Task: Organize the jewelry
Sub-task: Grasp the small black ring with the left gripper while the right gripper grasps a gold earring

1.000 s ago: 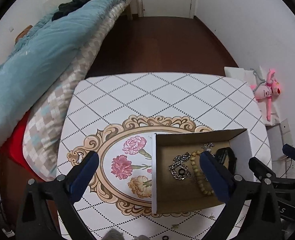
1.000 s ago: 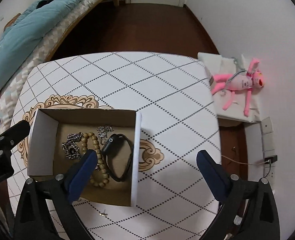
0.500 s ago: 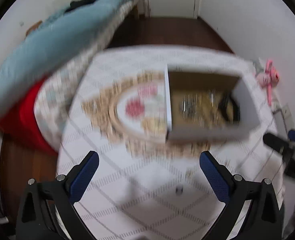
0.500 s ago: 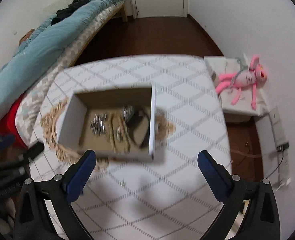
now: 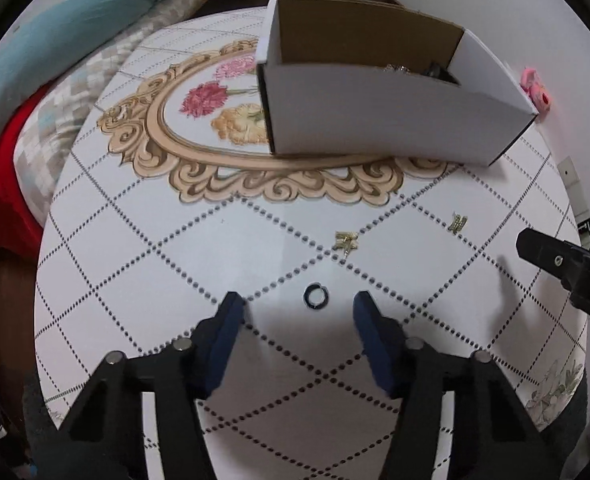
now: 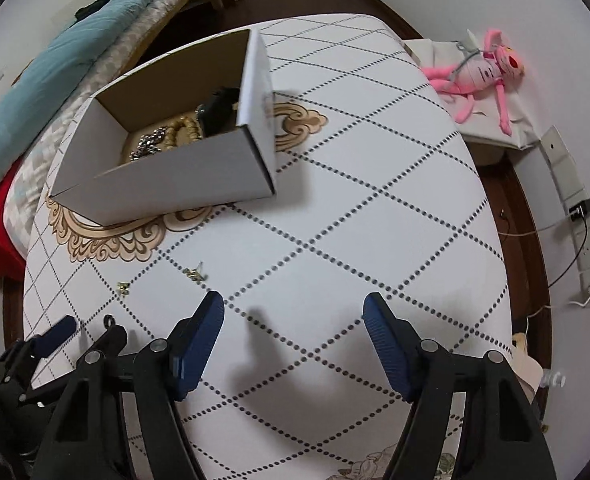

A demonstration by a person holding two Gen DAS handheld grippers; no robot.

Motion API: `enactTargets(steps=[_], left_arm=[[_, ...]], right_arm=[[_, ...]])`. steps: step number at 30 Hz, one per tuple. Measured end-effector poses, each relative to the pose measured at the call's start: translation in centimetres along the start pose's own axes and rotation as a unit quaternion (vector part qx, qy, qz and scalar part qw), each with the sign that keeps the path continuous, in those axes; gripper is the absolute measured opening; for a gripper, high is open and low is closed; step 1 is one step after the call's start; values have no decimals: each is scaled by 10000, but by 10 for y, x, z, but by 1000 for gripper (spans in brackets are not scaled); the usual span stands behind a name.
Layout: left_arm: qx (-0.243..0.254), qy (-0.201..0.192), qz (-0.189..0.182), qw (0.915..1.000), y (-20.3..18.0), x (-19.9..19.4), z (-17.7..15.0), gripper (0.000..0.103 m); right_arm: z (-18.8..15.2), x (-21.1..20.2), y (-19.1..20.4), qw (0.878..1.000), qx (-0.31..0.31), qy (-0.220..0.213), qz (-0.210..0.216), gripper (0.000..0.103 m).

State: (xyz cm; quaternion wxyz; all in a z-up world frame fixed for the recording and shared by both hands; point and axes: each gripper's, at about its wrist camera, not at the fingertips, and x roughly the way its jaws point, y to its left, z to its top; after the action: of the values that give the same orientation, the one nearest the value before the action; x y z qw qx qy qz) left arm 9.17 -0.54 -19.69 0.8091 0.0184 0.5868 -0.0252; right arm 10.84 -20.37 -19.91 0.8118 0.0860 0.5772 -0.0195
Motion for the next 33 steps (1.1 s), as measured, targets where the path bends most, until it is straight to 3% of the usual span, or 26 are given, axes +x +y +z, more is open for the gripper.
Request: enactTargets(steps=[5, 7, 14, 25, 30, 32, 33], left_arm=[[173, -73, -83, 9998, -7, -4, 0, 16], [174, -84, -105, 9998, -9, -5, 0, 10], [87, -133, -155, 9998, -3, -4, 1, 10], [-273, -279, 195, 9990, 34, -7, 10, 10], [-334, -249, 223, 9989, 39, -3, 11, 10], [-343, -234, 211, 9989, 40, -2, 11, 10], [-346, -228, 207, 9989, 40, -1, 11, 10]], right_arm=[[3, -3, -5, 9999, 99, -60, 24, 74], [6, -4, -4, 9999, 96, -87, 45, 74], [14, -12, 4, 9995, 83, -210, 206, 74], [10, -1, 32, 9975, -164, -267, 639, 73], [6, 14, 59, 9965, -563, -261, 561, 41], [3, 20, 67, 9961, -709, -248, 456, 17], [1, 26, 71, 9961, -785, -174, 364, 10]])
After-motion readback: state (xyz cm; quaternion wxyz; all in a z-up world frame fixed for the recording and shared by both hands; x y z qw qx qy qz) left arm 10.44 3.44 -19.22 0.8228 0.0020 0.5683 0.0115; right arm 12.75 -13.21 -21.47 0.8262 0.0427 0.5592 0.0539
